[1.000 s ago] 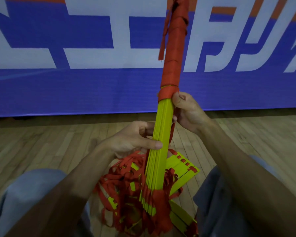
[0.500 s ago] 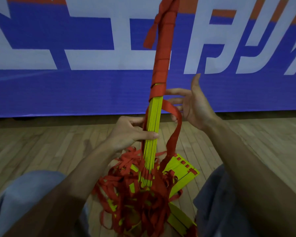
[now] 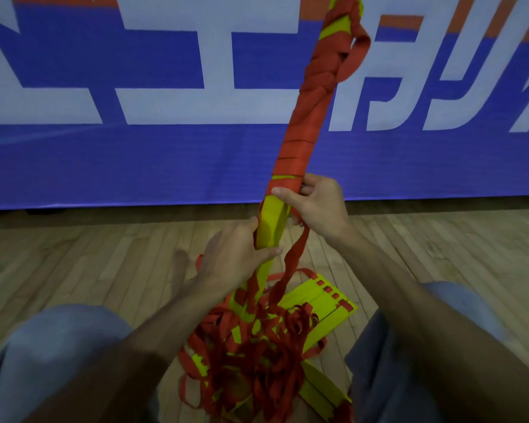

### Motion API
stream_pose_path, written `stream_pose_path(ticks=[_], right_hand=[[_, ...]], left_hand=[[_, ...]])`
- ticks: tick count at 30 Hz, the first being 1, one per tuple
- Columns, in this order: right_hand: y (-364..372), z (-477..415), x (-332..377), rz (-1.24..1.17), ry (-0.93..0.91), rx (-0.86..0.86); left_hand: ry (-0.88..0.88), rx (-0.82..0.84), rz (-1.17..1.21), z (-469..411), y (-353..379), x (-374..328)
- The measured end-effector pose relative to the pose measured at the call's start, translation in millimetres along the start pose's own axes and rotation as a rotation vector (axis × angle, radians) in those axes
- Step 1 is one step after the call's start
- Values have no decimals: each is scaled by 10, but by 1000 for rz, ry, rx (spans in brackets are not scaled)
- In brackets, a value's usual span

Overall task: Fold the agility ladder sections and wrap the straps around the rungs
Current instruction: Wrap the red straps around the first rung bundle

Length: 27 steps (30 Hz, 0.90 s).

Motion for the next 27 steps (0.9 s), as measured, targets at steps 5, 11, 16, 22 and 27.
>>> stream_pose_path(ticks=[5, 11, 16, 22, 27], right_hand=[[-85, -42, 11, -187, 18, 22], [-267, -50, 88, -342, -83, 71], [-280, -34, 82, -529, -113, 176], [-286, -75, 4, -716, -143, 262], [-270, -73, -12, -601, -174, 272]], left_hand=[[25, 85, 500, -33, -146, -49], [-35, 77, 997, -8, -274, -157], [-172, 497, 1322, 0, -238, -110], [-131, 711, 1358, 62, -224, -199], [-188, 522, 1267, 59, -215, -170]])
Point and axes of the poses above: each hand's wrist, its own z-axis away from the middle knuckle, its own y-axis out of the palm, x = y × z, the point moved 1 cm from there along -z, towards the middle knuckle, and after that the axes turned 12 degrees about z, right-handed, at the moved point
